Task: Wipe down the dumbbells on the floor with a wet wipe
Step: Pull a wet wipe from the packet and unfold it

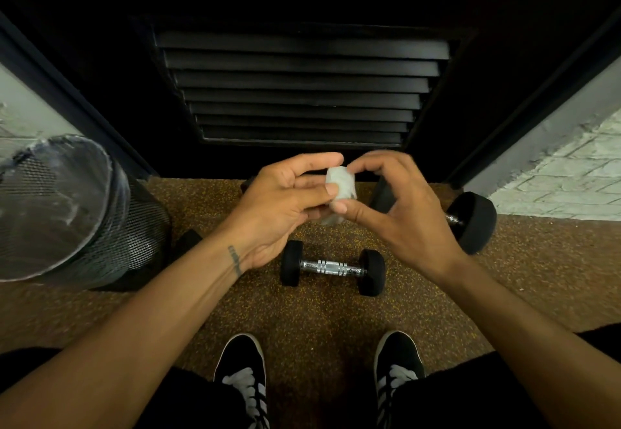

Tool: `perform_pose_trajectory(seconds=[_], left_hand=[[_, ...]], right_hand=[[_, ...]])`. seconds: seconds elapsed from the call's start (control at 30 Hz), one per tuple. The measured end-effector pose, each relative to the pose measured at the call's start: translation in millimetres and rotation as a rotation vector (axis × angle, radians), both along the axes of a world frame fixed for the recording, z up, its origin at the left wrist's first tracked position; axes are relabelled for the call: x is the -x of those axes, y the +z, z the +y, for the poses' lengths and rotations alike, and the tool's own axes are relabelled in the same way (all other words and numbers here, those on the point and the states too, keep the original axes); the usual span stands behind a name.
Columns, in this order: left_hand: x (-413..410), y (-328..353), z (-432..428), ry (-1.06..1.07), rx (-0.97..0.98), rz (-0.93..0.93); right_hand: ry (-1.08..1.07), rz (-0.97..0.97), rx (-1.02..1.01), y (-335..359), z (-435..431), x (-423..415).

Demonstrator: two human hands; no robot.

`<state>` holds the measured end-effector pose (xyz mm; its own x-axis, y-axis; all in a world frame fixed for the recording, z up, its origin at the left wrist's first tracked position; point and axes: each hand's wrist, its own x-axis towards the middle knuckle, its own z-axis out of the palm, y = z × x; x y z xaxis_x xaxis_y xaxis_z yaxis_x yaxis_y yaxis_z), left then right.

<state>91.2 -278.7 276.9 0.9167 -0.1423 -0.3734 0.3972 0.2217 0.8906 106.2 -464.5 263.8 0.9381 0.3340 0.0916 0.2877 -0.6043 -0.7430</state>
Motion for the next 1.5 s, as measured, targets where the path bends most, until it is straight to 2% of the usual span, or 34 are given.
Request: perform_pose_trajectory(seconds=[0.17,0.3,0.47,0.57,0.63,0.8,0.9,1.0,1.07,1.17,1.23,1.37,1.43,1.5], left_hand=[[-2.4,1.5,4.2,-0.039,0.001,-0.035],[-8.0,2.7,12.9,-0.088,-0.083,-0.056],[-6.0,-1.5,10.8,-0.177,-0.286,-0.132],[-8.7,-1.1,12.2,-0.142,-0.416,-0.136],[-12.0,-2.0,12.1,-0.104,-0.463,-0.128],[-5.2,-6.4,-1.4,-0.201,-0.212,0.079],[-4.0,-10.6,-6.6,-0.107,-0.111,0.09],[-5.4,-8.5,-8.8,-0.029,-0.091,0.051],[-6.8,-7.1,-9.8,0.02,-0.061,0.05],[-5.6,-8.6,-10.4,0.055,0.101,0.128],[-2.4,-9.9,-11.0,0.017,0.093,0.13],[0.0,-8.0,-9.2,-0.053,-0.047,0.076],[-0.9,-6.6,-11.0,-0.087,-0.096,0.067],[-1.7,-10.1,-14.2,-0.091,-0.104,0.076]], right_hand=[[0.076,0.278,-0.309,0.9,4.5,-1.6],[0.084,0.533,-0.57,1.0,2.8,-5.2],[-0.025,0.537,-0.539,-2.1,2.8,-6.8],[-0.142,0.621,-0.633,-0.8,-2.9,-11.0],[-0.147,0.643,-0.629,-1.5,-4.6,-11.4],[-0.125,0.705,-0.714,-1.1,-3.2,-7.4],[-0.1,0.857,-0.823,2.3,-8.4,-9.3],[-0.04,1.008,-0.781,2.2,-11.1,-9.6],[-0.041,0.991,-0.763,3.3,-10.9,-9.8],[-0.103,0.924,-0.831,9.5,-11.0,-8.0],[-0.155,0.952,-0.891,10.4,-13.8,-3.6],[-0.171,1.096,-0.907,8.2,-12.5,8.8],[-0.198,1.079,-0.938,6.5,-9.9,13.1],[-0.234,1.077,-1.062,-2.3,-9.0,14.5]])
